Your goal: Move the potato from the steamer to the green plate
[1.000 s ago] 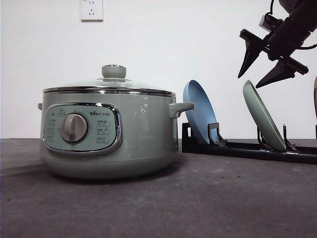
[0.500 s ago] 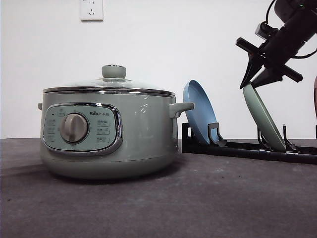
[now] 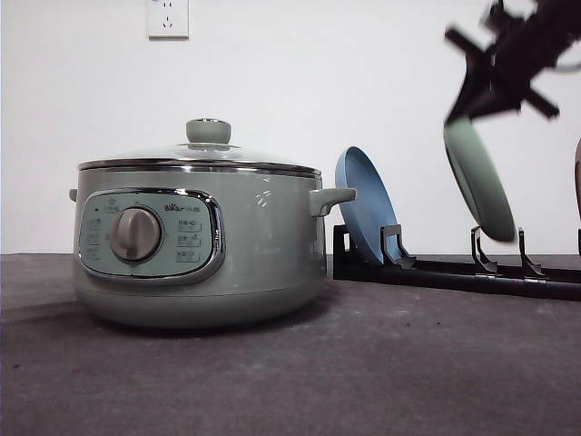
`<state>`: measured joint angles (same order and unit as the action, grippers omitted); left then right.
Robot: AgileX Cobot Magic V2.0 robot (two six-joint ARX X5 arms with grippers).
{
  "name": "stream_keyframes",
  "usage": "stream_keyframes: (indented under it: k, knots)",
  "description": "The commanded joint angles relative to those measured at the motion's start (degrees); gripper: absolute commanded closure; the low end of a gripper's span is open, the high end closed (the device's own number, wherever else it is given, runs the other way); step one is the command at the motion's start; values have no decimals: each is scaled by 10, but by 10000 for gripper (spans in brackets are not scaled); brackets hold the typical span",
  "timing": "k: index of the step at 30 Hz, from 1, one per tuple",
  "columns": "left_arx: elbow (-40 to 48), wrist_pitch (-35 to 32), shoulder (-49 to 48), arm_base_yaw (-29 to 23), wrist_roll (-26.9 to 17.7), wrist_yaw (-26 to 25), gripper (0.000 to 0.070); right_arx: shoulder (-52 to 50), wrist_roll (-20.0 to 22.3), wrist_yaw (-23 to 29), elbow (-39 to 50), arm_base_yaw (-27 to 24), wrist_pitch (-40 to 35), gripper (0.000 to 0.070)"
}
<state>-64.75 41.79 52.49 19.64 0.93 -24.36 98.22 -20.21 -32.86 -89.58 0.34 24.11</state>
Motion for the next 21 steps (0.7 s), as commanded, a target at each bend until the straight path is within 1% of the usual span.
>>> stream_keyframes:
  k: [1, 5, 8, 11, 16, 18, 21]
  knots:
    - [-14, -6, 5, 3, -2, -3, 0, -27, -15, -13, -13, 3, -9, 691]
    - [-14, -6, 5, 3, -2, -3, 0, -84, -20, -35, -13, 4, -2, 691]
    - [-14, -4, 4, 3, -2, -3, 0, -132, -14, -36, -13, 6, 28, 691]
    - [-14, 2, 4, 3, -2, -3, 0, -181, 20, -36, -13, 7, 84, 691]
    - [-14, 7, 4, 3, -2, -3, 0, -263, 111, -20, -13, 34, 204, 691]
    - [-14, 7, 4, 3, -2, -3, 0, -293, 143, 4, -13, 54, 252, 691]
    - [-14, 6, 4, 3, -2, -3, 0, -331, 182, 58, -12, 99, 319, 691]
